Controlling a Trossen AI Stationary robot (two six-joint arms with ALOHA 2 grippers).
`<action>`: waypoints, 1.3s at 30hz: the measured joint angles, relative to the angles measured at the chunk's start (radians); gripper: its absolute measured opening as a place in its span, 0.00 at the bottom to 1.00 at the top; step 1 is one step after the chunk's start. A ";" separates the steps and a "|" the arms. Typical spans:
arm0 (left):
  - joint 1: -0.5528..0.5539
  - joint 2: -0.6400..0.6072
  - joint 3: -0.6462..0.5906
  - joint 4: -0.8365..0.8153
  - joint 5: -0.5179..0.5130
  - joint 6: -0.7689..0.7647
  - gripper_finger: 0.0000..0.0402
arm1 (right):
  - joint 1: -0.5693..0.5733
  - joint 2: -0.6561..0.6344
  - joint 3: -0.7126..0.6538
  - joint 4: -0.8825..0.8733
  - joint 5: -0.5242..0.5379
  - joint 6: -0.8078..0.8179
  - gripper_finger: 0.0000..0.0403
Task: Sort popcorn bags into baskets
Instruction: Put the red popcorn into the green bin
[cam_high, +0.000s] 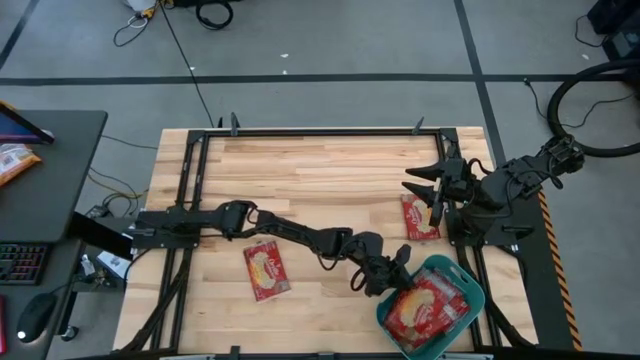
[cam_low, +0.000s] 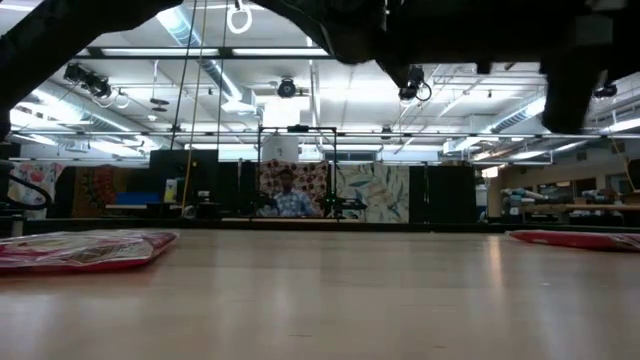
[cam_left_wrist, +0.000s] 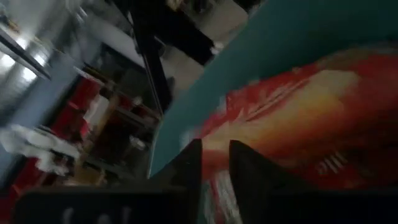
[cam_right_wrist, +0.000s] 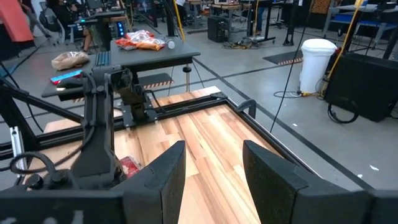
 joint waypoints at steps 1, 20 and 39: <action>0.000 -0.016 0.000 -0.046 -0.009 -0.002 0.23 | 0.000 0.000 0.000 0.000 0.000 0.000 0.41; -0.001 -0.378 0.001 -1.289 -0.193 -0.399 0.22 | 0.000 0.008 0.000 -0.005 -0.002 -0.016 0.41; -0.121 -0.607 -0.406 -1.865 -0.125 -1.035 0.19 | -0.004 0.038 0.000 0.005 0.000 -0.128 0.41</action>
